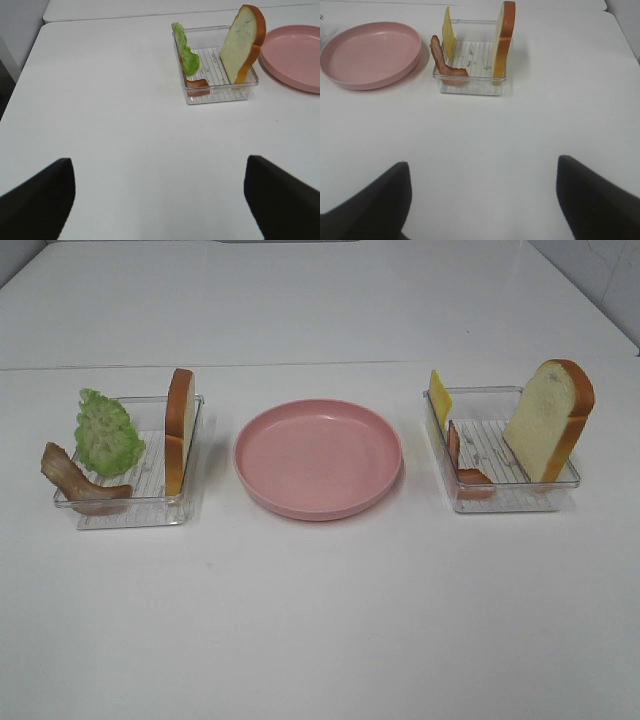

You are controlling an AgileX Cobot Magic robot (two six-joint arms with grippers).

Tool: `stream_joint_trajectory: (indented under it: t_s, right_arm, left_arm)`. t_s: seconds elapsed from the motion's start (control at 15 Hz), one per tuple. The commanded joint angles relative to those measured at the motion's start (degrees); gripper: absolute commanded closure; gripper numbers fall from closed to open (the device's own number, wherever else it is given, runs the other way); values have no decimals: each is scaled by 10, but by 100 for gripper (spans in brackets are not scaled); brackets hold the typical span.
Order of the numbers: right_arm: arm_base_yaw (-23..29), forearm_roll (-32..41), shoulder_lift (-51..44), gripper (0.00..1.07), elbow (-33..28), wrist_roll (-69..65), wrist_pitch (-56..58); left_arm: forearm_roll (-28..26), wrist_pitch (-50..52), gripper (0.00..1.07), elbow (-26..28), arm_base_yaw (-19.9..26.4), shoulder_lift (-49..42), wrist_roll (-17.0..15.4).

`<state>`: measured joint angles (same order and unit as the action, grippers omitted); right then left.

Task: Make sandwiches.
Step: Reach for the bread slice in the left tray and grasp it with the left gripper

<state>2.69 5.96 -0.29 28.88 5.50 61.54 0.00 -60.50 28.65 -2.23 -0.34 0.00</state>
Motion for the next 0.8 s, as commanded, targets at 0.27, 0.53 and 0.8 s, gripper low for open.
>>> stream_joint_trajectory:
  t_s: [0.27, 0.53, 0.8]
  right_arm:
    - [-3, -2, -10, 31, 0, 5, -7]
    - [-3, -2, -10, 31, 0, 5, -7]
    - [-3, -2, -10, 31, 0, 5, -7]
  left_arm:
    - [-5, 6, 19, -1, 2, -11, 0]
    - [-5, 6, 19, -1, 2, -11, 0]
    - [-5, 6, 19, -1, 2, -11, 0]
